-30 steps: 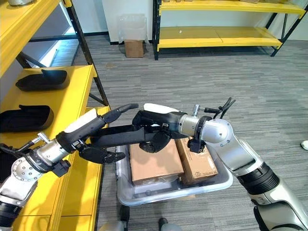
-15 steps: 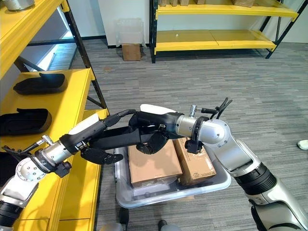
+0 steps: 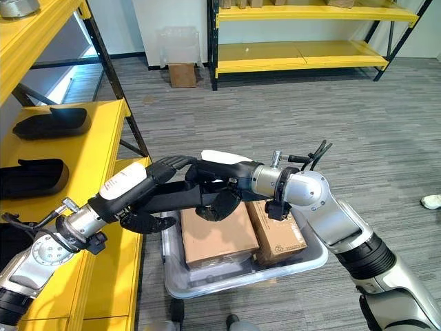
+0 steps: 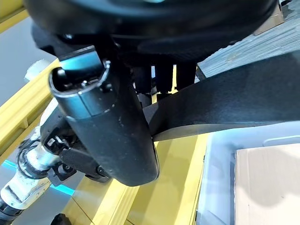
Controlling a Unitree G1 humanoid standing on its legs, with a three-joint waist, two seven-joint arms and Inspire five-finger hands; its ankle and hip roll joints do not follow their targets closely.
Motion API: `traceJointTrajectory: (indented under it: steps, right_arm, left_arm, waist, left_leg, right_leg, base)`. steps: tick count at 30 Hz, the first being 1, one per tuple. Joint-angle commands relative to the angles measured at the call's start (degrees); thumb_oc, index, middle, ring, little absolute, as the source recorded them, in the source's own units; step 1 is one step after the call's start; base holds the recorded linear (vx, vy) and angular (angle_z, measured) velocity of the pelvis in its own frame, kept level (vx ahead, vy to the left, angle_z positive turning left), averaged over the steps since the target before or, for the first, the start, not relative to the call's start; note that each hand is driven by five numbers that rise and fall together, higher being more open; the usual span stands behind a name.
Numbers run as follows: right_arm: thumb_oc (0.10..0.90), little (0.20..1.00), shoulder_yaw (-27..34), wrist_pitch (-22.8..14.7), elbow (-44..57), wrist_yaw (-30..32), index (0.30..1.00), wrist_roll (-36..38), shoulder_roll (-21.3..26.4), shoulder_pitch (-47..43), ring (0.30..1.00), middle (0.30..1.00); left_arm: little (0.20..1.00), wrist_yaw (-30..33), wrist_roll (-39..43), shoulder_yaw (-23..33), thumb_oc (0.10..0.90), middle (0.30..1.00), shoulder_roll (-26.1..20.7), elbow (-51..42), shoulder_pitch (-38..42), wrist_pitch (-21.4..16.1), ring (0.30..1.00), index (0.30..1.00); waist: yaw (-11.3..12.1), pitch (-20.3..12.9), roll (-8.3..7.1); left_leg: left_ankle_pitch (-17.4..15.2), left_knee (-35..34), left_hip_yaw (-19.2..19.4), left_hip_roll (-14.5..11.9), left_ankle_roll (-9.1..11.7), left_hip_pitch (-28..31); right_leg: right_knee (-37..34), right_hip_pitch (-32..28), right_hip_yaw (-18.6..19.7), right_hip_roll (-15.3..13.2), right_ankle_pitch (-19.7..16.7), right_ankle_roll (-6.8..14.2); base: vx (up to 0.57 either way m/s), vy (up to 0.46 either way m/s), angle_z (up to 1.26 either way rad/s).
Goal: Move parts from the plastic box to the shelf.
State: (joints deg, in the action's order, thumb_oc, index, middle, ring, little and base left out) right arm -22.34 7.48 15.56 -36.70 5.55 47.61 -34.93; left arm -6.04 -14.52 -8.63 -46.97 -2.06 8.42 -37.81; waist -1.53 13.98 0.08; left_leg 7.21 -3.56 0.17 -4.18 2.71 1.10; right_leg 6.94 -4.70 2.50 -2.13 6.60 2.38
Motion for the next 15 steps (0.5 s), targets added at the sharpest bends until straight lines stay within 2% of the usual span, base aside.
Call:
traceJointTrajectory:
  steps: [1,5,15]
  right_arm:
    - [0.4,0.3,4.51,-2.78,4.52,3.49,0.3,2.35,-0.95,-5.35,0.3,0.3]
    - [0.4,0.3,6.03,-2.22,4.92,3.2,0.3,3.01,-0.15,-3.67,0.3,0.3]
    - [0.4,0.3,8.97,-3.3,4.46,2.49,0.3,4.44,1.99,-0.49,0.3,0.3]
  left_arm:
    - [1.0,10.96,-0.32,4.04,0.9,1.0,-2.5,2.64,3.32,-6.46,1.0,1.0]
    - [1.0,15.77,-4.02,6.62,0.9,1.0,-4.32,3.79,2.25,-8.91,1.0,1.0]
    - [1.0,17.8,-4.24,9.26,0.9,1.0,-6.36,6.12,1.1,-10.74,1.0,1.0]
  waist:
    - [-0.1,-7.47,-0.55]
    - [-0.28,-7.52,-0.52]
    - [-0.91,-7.66,-0.64]
  left_leg:
    - [-8.27,2.85,3.35,-2.93,0.95,1.33]
    - [-8.3,2.98,3.72,-2.94,0.86,1.33]
    - [-8.43,2.87,4.21,-3.0,0.78,1.44]
  right_leg:
    - [0.14,1.41,-5.12,-1.97,-0.04,0.31]
    - [0.47,1.52,-4.98,-1.97,0.04,0.35]
    - [0.44,1.71,-4.43,-1.84,-0.02,0.44]
  base:
    - [0.0,0.0,0.0]
    - [0.0,0.0,0.0]
    - [0.0,0.001,-0.03]
